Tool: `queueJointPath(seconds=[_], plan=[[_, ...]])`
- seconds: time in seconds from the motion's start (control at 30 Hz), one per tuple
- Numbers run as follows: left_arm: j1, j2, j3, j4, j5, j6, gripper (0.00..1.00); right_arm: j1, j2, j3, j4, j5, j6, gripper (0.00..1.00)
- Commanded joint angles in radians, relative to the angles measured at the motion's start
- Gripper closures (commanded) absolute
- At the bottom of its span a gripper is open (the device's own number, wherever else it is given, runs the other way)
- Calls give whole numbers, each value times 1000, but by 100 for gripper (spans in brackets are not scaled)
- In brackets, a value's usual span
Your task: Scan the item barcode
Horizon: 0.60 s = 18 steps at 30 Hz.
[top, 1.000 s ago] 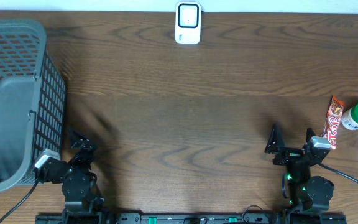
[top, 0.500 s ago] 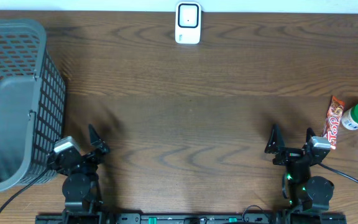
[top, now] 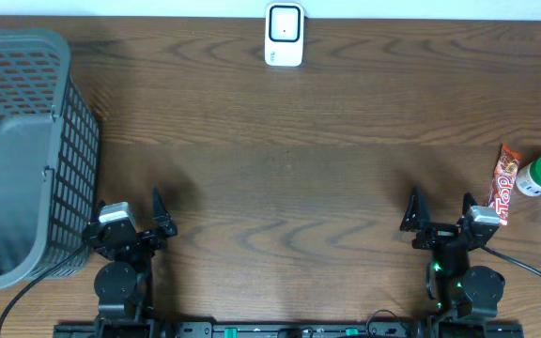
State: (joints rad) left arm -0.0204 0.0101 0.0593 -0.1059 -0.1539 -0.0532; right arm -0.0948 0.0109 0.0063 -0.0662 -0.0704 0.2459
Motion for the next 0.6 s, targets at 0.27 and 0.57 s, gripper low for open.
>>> queueJointPath(seconds=[0.27, 0.57], plan=[[4, -8, -35, -11, 97, 60, 3, 7, -5, -1, -5, 13, 1, 1], [4, -7, -35, -8, 98, 60, 3, 7, -4, -1, -5, 13, 1, 1]])
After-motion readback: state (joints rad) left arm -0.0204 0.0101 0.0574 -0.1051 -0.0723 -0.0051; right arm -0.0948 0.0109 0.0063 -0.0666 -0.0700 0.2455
